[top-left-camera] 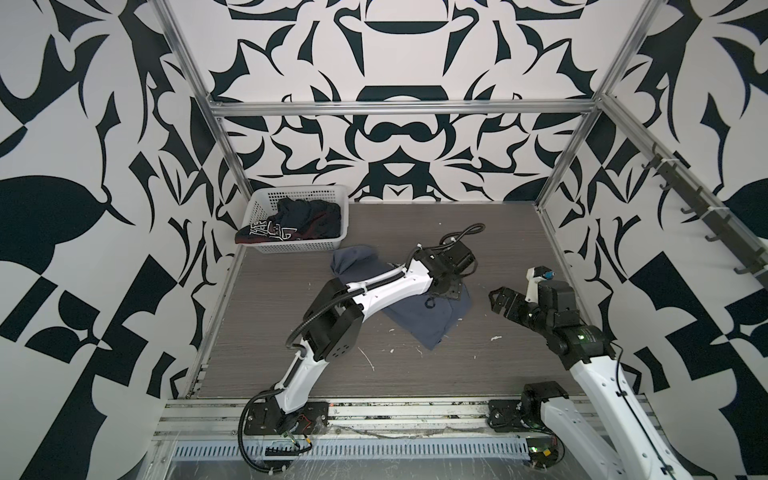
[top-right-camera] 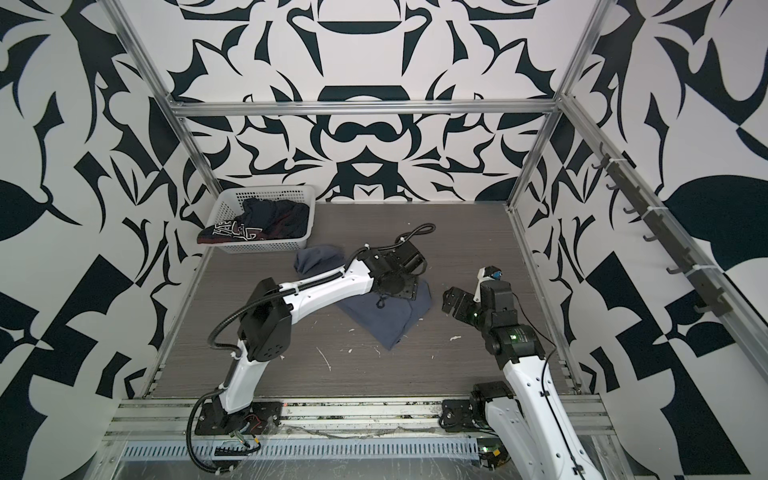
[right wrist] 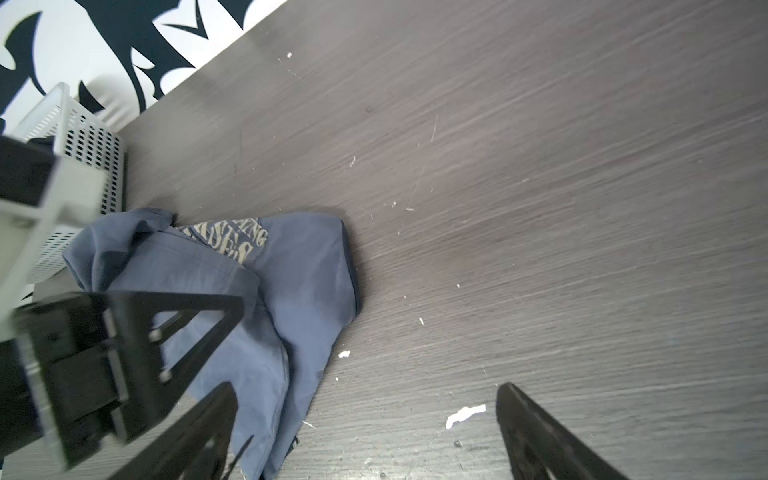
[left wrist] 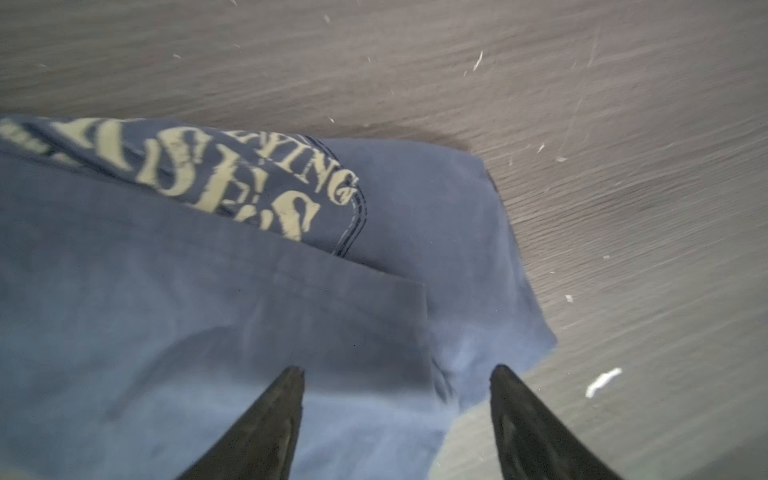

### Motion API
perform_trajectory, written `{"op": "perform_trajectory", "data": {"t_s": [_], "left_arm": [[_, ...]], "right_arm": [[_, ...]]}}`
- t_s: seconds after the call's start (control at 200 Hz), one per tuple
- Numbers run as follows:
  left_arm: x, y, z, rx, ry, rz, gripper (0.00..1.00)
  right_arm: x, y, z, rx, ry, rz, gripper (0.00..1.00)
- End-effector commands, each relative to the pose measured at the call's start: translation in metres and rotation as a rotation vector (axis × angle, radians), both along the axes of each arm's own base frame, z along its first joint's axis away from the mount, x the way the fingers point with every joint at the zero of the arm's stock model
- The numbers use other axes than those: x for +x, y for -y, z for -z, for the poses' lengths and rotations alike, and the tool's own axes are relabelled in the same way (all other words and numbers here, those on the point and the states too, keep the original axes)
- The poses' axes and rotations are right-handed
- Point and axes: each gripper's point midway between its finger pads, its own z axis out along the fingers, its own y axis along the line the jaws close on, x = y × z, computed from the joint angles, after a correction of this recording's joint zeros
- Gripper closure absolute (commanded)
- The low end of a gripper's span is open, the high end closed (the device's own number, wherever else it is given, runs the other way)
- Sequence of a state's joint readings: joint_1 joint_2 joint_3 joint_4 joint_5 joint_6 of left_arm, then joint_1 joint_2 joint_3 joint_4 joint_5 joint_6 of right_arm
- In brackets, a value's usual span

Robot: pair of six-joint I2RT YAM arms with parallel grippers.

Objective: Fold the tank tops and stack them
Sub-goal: 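Grasp the tank top's hem with the right gripper while the left gripper grasps the strap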

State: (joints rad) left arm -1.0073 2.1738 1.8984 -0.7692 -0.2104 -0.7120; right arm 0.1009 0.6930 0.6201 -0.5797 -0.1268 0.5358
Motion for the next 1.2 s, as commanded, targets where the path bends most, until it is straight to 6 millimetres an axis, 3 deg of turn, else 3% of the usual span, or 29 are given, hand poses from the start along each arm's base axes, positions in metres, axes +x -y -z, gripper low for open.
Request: {"op": "perform_trajectory", "data": {"t_s": [0.0,0.14,0.215,0.305,0.39,0.535,0.655,0.695,0.755,0.83,1.025,1.115,1.195], "left_arm": [[-0.002,-0.002,0.009,0.023,-0.054,-0.024,0.34],[-0.003,-0.003,0.015,0.046,-0.072,-0.025,0.63],[-0.001,-0.010,0.003,0.045,-0.047,-0.033,0.81],[0.005,-0.027,-0.031,0.025,0.039,-0.061,1.00],[0.011,-0.056,-0.077,-0.030,0.159,-0.111,1.00],[0.002,-0.138,-0.159,-0.107,0.400,-0.244,1.00],[-0.017,-0.235,-0.187,-0.112,0.489,-0.447,1.00],[-0.024,-0.272,-0.183,-0.105,0.481,-0.541,1.00],[-0.037,-0.324,-0.155,-0.056,0.420,-0.668,1.00],[-0.049,-0.360,-0.123,-0.068,0.338,-0.754,1.00],[-0.069,-0.395,-0.062,-0.006,0.213,-0.847,1.00],[-0.075,-0.415,-0.052,0.093,0.196,-0.901,1.00],[-0.073,-0.421,-0.049,0.107,0.202,-0.913,1.00]], "right_arm": [[-0.002,-0.003,0.005,0.023,-0.007,-0.002,0.00],[-0.002,-0.006,0.016,0.039,-0.036,-0.008,0.01],[-0.001,-0.008,0.021,0.047,-0.053,-0.013,0.01],[0.002,-0.012,0.026,0.059,-0.071,-0.025,0.03],[0.007,-0.017,0.027,0.077,-0.081,-0.044,0.06],[0.017,-0.023,0.029,0.096,-0.093,-0.062,0.10],[0.026,-0.032,0.031,0.104,-0.104,-0.088,0.12],[0.028,-0.035,0.033,0.103,-0.109,-0.097,0.12],[0.032,-0.043,0.037,0.097,-0.120,-0.117,0.13],[0.036,-0.054,0.043,0.093,-0.140,-0.139,0.14],[0.049,-0.090,0.060,0.082,-0.188,-0.213,0.19],[0.054,-0.104,0.069,0.053,-0.210,-0.243,0.22],[0.058,-0.107,0.081,0.024,-0.246,-0.239,0.25]]}}
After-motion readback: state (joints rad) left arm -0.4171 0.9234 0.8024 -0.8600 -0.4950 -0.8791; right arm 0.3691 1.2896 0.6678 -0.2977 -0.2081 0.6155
